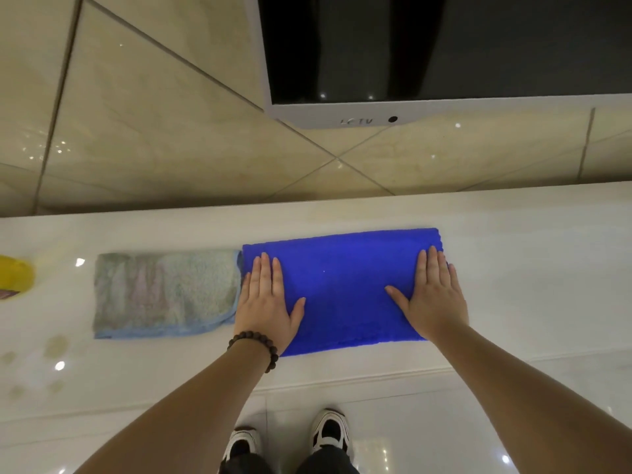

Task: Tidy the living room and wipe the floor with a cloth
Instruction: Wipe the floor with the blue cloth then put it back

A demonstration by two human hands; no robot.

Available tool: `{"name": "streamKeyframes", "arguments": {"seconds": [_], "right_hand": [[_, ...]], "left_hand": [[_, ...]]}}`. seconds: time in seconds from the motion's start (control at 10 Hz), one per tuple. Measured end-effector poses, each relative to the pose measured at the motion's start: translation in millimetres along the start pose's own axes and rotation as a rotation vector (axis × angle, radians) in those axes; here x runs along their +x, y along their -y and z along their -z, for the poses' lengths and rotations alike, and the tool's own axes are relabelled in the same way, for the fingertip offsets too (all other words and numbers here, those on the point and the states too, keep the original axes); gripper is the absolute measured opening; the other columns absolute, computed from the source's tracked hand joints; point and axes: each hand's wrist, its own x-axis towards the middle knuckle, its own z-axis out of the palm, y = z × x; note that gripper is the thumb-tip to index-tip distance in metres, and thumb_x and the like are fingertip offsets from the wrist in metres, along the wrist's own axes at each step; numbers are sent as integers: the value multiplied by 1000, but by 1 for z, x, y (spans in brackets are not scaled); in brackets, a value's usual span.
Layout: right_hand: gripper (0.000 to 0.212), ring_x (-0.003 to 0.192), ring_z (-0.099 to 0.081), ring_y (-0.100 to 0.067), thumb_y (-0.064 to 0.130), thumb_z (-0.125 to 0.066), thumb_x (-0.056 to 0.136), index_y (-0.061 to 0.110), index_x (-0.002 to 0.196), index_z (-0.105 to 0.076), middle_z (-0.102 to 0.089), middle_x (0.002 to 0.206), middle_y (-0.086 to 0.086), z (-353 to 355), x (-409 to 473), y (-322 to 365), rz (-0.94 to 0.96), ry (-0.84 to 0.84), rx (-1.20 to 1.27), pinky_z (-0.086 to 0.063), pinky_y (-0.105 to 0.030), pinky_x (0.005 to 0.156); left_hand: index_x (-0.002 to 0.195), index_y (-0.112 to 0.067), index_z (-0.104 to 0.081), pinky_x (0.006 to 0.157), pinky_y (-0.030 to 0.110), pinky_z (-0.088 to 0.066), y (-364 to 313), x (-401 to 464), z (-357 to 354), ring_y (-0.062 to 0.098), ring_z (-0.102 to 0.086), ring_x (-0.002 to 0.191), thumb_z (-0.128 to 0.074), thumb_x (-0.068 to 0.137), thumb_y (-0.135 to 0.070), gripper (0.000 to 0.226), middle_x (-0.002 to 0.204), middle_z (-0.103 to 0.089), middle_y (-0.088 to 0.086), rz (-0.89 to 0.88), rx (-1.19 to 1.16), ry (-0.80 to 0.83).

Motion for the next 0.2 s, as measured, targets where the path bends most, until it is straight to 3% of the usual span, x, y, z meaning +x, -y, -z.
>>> {"name": "streamKeyframes", "arguments": {"seconds": [0.1, 0.2], "right_hand": [[87, 147, -6, -25, 66, -21, 91, 6, 151, 0, -9, 159, -11, 23, -12, 6, 7, 24, 38, -5, -37, 120], [79, 147, -4, -25, 58, -24, 95, 7, 151, -5, -11, 159, -11, 50, -47, 3, -53, -14, 136, -3, -37, 118]], "left_hand": [[153, -13, 1, 121, 39, -6, -3, -1, 23, 25, 0, 148, -26, 96, -57, 77, 161, 1, 9, 8, -29, 76], [153, -16, -5, 120, 40, -10, -6, -15, 57, 24, -6, 148, -26, 96, -56, 73, 161, -10, 5, -3, -45, 79]]}}
